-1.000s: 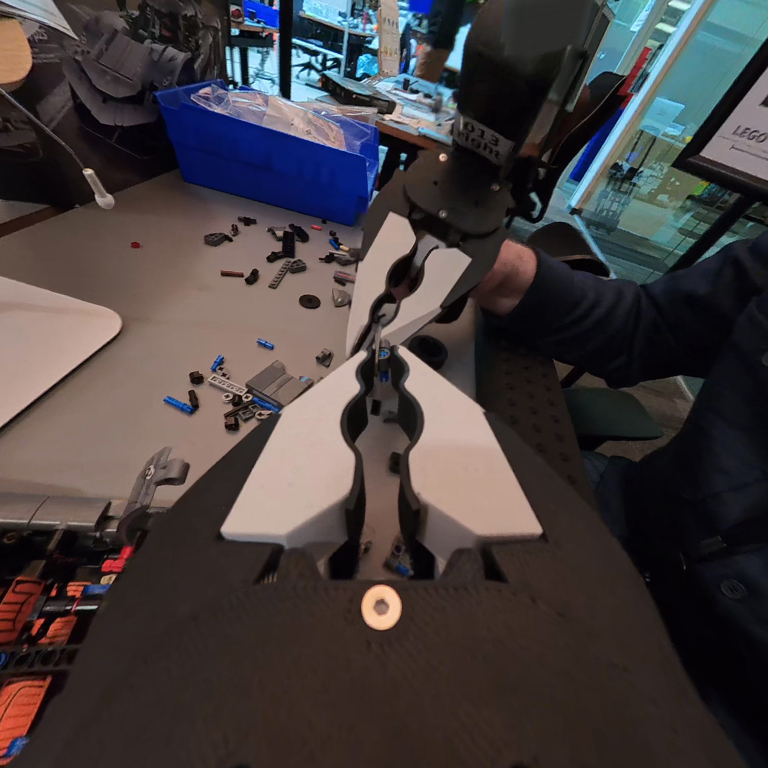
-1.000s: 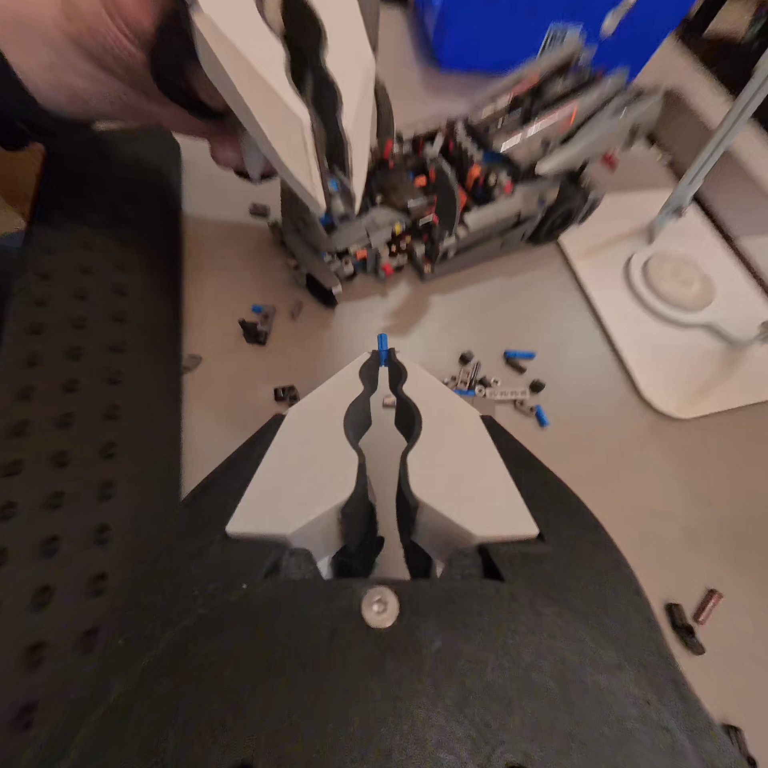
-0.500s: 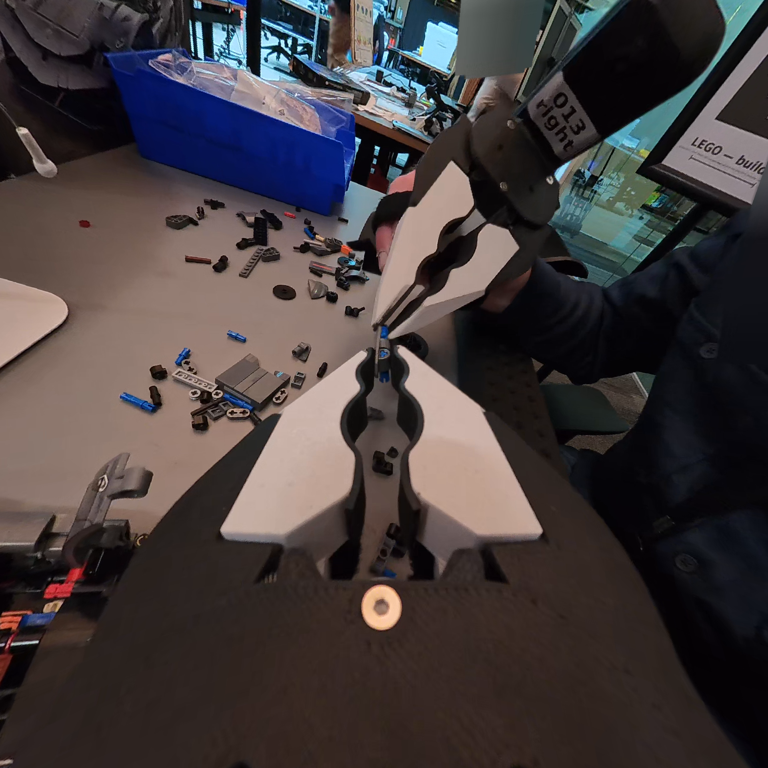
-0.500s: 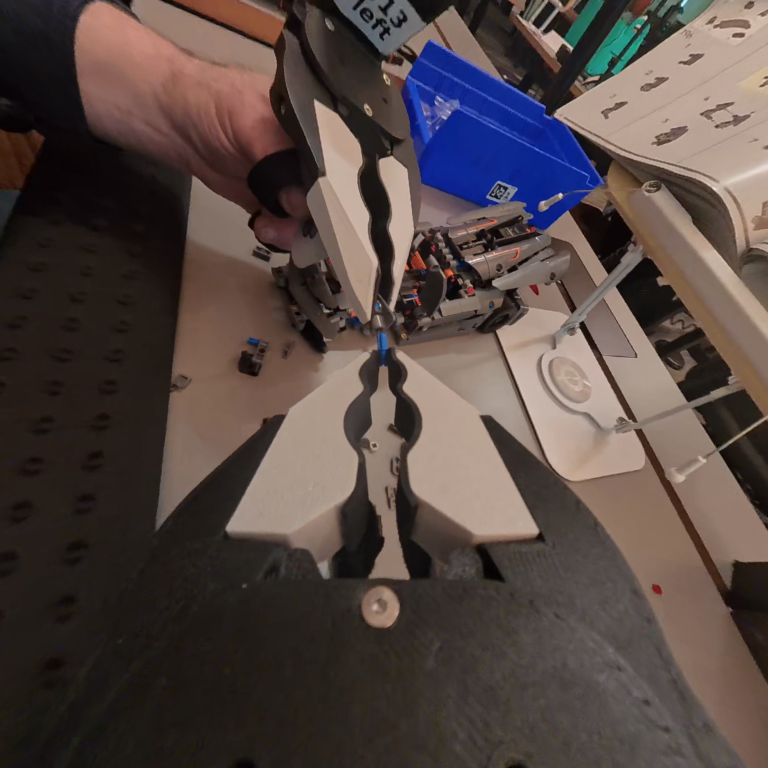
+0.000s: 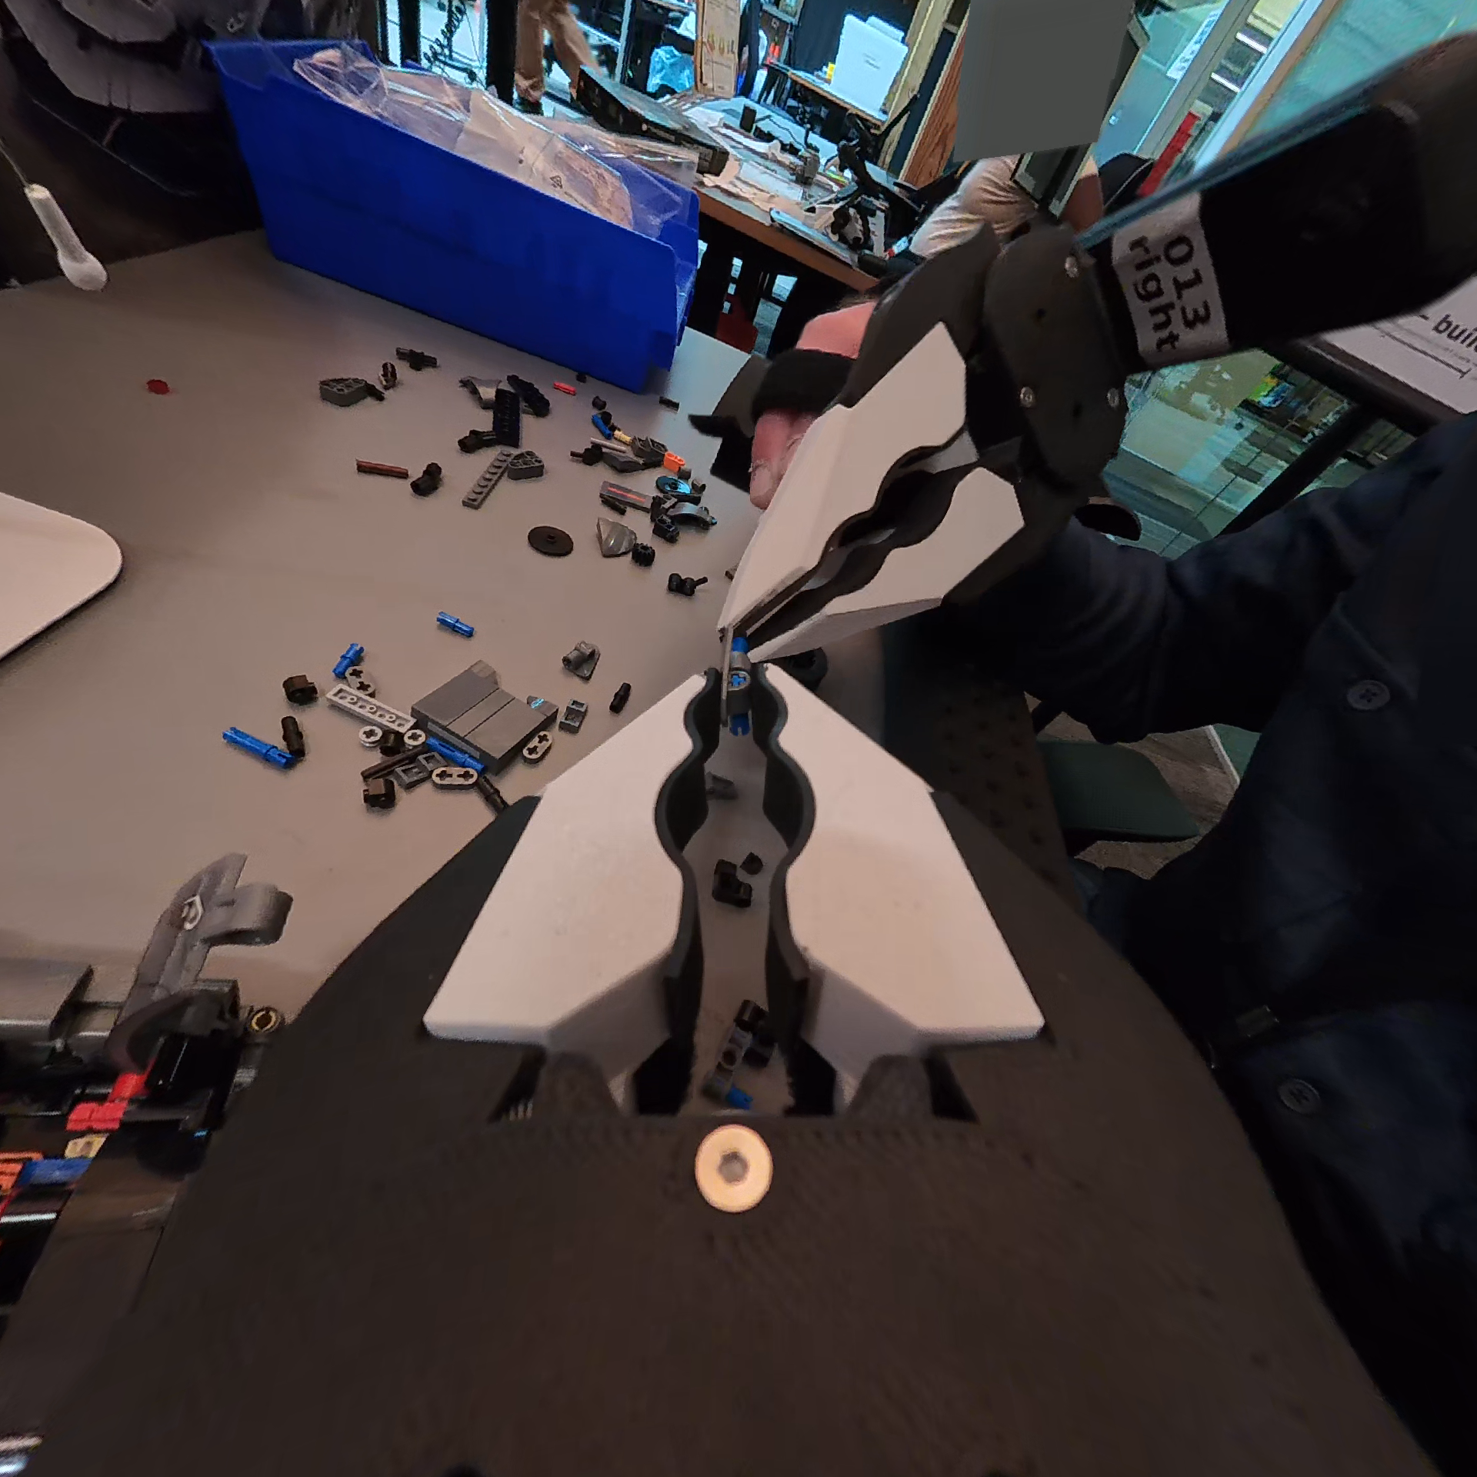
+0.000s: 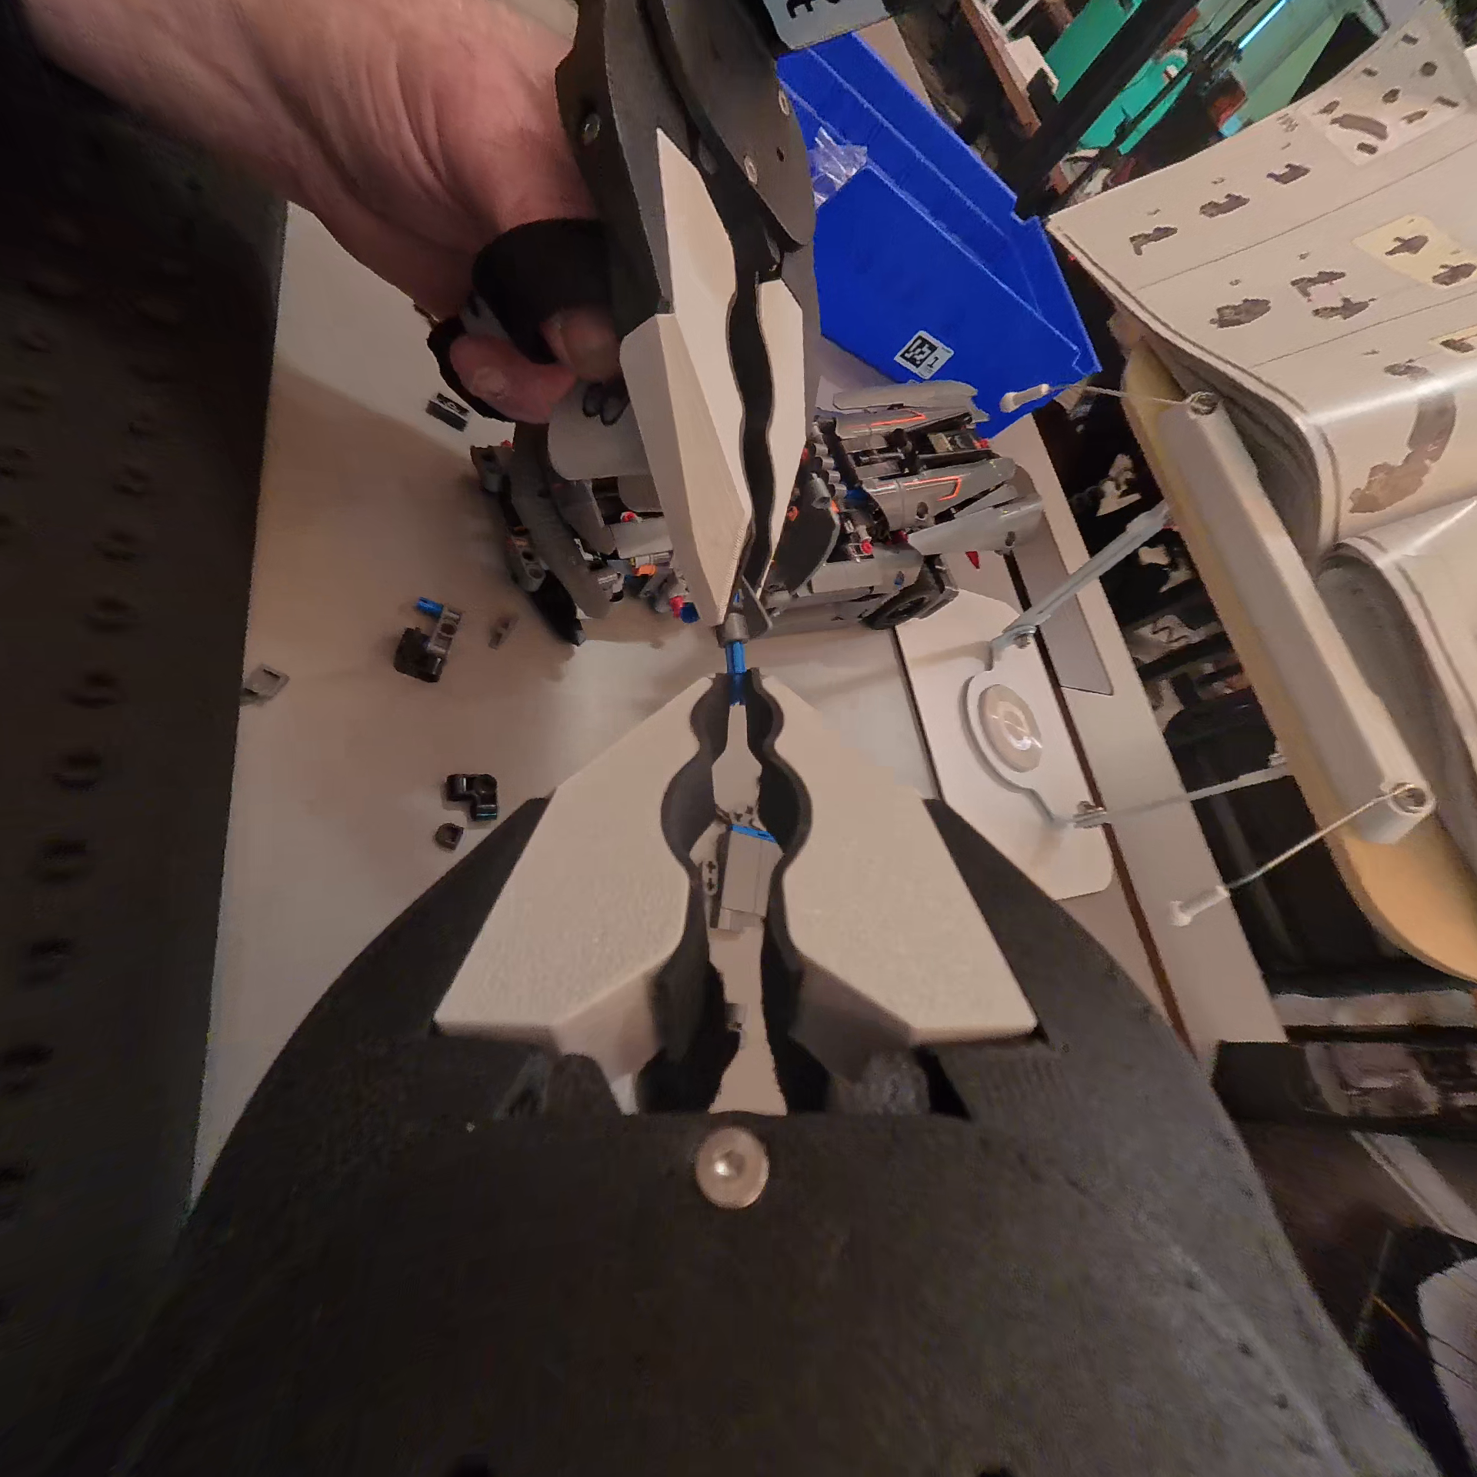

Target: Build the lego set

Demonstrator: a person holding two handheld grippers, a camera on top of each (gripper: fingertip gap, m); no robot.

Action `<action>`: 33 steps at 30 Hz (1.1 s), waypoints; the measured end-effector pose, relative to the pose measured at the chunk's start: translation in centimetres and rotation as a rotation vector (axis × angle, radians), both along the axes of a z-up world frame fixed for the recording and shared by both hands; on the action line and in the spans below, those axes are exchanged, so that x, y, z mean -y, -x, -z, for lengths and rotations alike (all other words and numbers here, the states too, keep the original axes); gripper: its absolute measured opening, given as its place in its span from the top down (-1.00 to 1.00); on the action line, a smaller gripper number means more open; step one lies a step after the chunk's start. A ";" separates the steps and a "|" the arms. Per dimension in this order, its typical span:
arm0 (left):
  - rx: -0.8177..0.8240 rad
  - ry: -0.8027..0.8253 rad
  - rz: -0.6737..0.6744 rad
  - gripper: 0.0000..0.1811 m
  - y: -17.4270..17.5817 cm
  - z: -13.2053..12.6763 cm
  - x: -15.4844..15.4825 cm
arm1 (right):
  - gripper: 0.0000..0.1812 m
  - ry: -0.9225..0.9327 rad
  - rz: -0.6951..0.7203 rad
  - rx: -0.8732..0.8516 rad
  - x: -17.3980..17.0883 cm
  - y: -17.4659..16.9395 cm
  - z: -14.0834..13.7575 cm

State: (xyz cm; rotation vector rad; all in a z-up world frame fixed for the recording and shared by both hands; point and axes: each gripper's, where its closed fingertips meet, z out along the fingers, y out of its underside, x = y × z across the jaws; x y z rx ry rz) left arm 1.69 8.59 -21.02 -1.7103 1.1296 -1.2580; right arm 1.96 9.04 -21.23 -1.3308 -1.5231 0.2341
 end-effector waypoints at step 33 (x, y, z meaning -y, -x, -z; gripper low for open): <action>0.102 0.124 0.025 0.95 0.1 -2.1 0.6 | 1.00 -0.314 0.045 0.040 0.7 0.7 -2.3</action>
